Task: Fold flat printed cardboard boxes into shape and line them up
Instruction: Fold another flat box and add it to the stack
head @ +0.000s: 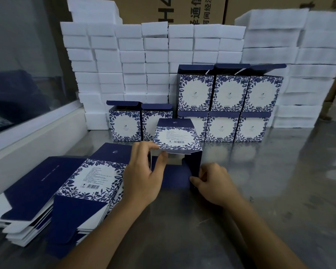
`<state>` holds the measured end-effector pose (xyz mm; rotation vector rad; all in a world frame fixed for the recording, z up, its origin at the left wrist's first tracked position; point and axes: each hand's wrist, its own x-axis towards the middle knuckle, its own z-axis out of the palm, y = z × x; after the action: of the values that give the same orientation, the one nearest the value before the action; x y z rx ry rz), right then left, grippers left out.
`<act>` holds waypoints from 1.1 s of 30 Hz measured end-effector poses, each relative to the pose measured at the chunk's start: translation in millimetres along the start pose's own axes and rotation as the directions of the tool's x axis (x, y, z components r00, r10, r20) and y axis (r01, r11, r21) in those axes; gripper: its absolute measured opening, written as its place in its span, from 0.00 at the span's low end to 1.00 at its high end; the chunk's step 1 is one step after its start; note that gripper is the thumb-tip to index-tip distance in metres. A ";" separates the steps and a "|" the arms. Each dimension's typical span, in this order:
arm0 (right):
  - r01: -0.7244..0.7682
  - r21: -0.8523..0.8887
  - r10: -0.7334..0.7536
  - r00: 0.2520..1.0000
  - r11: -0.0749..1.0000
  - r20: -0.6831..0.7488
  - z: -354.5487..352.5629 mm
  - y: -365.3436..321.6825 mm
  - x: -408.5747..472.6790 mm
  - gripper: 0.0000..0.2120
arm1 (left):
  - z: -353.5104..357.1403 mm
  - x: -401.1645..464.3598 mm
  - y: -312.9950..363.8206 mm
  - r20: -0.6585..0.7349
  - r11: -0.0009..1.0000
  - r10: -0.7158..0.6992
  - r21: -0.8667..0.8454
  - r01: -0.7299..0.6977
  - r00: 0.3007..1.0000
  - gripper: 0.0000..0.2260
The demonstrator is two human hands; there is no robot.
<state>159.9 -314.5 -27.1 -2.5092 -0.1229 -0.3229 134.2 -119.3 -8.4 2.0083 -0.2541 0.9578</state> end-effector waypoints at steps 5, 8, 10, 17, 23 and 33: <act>0.075 0.223 -0.053 0.993 0.972 -0.105 5.0 -9.1 -9.8 0.23 | -0.7 -0.1 -1.3 0.004 1.000 0.005 -0.023 -0.005 1.000 0.13; 0.198 0.474 -0.133 0.977 0.858 -0.168 1.9 -19.6 -14.0 0.29 | -0.1 1.1 -1.8 0.013 1.000 0.018 -0.020 -0.017 1.000 0.16; 0.236 0.534 -0.128 0.964 0.812 -0.233 0.8 -27.7 -14.8 0.20 | -0.2 0.5 -0.5 0.028 0.998 0.031 -0.054 -0.030 0.999 0.15; 0.303 0.451 -0.047 0.867 0.839 -0.496 -16.1 -37.2 -8.3 0.23 | 0.3 1.3 -4.2 0.139 0.918 -0.143 -0.351 0.184 0.980 0.14; 0.277 0.483 0.033 0.842 0.831 -0.539 -17.1 -39.6 -13.0 0.21 | 6.7 -6.7 -16.2 0.143 0.998 -0.035 -0.052 0.042 0.989 0.18; 0.277 0.417 -0.009 0.841 0.866 -0.541 -17.9 -41.1 -14.4 0.21 | 1.7 -3.2 -13.7 0.058 0.990 0.119 0.072 -0.123 0.991 0.13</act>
<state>135.8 -291.5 6.2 -1.8390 -0.1549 -0.9151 139.8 -113.0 -19.8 2.1092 -0.3777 1.0035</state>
